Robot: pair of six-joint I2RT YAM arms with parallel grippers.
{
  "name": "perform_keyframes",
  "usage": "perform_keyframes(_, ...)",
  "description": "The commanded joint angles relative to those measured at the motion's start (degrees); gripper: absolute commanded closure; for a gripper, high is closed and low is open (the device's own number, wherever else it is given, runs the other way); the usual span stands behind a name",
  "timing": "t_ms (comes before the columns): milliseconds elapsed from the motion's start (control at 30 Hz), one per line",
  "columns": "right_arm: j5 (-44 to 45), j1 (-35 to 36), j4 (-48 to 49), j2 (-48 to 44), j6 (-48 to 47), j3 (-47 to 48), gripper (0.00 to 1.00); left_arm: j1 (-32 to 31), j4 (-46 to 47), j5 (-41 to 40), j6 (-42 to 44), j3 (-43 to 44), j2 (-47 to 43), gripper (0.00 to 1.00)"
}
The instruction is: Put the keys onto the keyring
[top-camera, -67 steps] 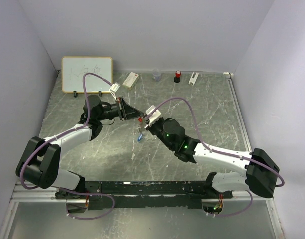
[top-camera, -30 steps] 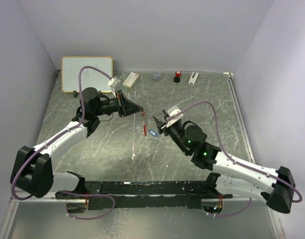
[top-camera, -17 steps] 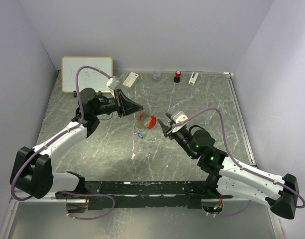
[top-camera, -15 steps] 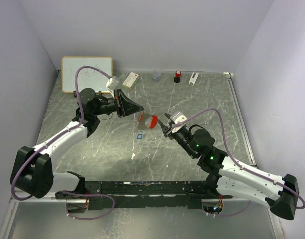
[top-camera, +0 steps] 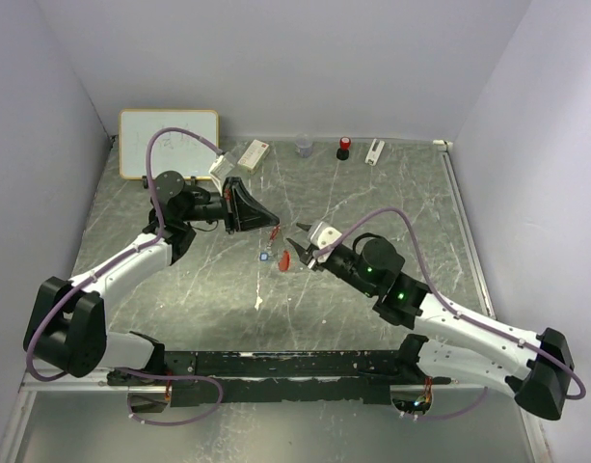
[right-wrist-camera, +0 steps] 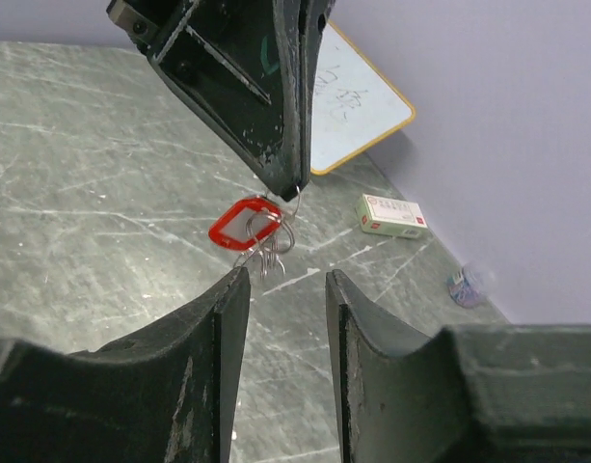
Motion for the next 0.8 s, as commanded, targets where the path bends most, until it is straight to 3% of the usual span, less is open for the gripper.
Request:
perform_keyframes(0, -4.13, -0.62, 0.10, 1.39, -2.05, 3.18, 0.64, -0.36, 4.12, 4.73, -0.05, 0.86, -0.38, 0.93)
perform_keyframes(167, -6.02, -0.91, -0.10, 3.73, -2.36, 4.62, 0.68, -0.35, 4.16, 6.06, 0.30, 0.37, -1.18, 0.93)
perform_keyframes(500, -8.88, -1.01, -0.78, 6.18, -1.47, 6.32, 0.88, -0.34, 2.13, 5.92, 1.62, 0.56, -1.79, 0.93)
perform_keyframes(600, -9.11, -1.03, -0.84, 6.22, -1.11, 6.22, 1.00, -0.35, 0.78, 5.40, 2.56, 0.79, -2.06, 0.93)
perform_keyframes(767, -7.14, -1.03, 0.10, 5.39, -0.08, 5.44, 1.00, -0.37, 0.86, 4.70, 2.92, 0.56, -2.43, 0.93)
